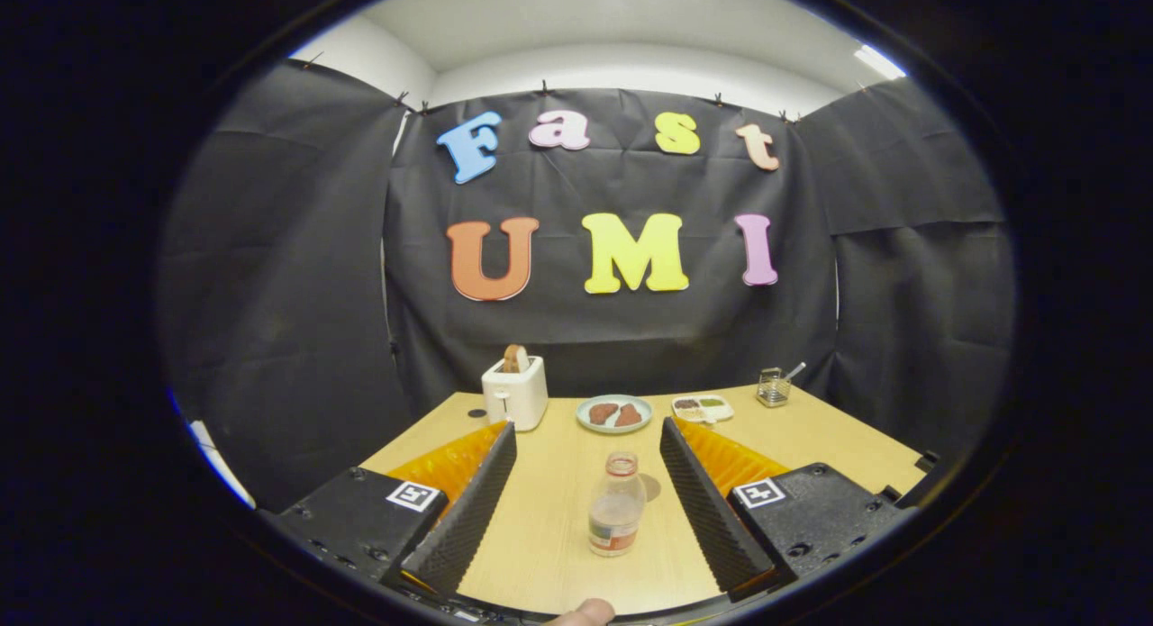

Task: Take the bottle from table, then pour the juice into the cup, finally place the bottle on the coaster

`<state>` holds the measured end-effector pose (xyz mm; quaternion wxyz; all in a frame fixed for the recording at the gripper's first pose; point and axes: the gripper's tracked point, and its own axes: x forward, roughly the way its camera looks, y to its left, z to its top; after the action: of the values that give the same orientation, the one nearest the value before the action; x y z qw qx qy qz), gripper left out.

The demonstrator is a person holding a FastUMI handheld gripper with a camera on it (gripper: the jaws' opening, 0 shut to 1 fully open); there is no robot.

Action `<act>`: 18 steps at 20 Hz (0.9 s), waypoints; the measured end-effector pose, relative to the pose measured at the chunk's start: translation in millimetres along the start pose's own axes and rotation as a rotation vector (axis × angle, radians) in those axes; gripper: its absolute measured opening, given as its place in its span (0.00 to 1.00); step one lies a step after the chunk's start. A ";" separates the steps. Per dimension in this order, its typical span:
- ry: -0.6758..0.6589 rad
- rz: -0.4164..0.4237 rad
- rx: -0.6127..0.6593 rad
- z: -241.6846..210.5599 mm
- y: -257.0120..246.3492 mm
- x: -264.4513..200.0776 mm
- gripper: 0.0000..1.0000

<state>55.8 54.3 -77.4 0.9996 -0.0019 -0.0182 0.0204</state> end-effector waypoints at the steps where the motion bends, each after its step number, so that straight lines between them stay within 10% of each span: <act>1: -0.002 -0.008 -0.005 -4.5 -2.0 1.2 1.00; 18: 0.067 -0.061 -0.072 -112.2 6.1 53.1 1.00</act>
<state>112.7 62.2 -187.6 0.9991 -0.0381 0.0145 -0.0108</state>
